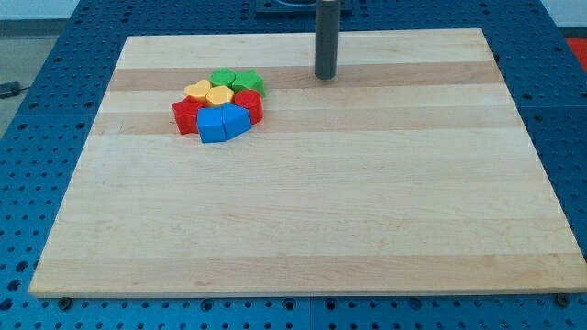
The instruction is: Place your hand on the top of the green circle
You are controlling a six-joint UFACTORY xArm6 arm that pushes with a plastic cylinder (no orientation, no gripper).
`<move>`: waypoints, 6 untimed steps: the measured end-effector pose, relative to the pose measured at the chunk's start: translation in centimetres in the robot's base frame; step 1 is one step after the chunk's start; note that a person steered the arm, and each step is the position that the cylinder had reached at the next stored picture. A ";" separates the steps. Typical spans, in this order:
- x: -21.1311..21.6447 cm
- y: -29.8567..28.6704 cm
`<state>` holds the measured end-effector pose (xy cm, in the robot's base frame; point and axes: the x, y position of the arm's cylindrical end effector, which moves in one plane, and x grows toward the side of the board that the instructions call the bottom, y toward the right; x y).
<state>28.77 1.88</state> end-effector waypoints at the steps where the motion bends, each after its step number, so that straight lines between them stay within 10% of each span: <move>1: -0.9 -2.4; 6: -0.4 -19.6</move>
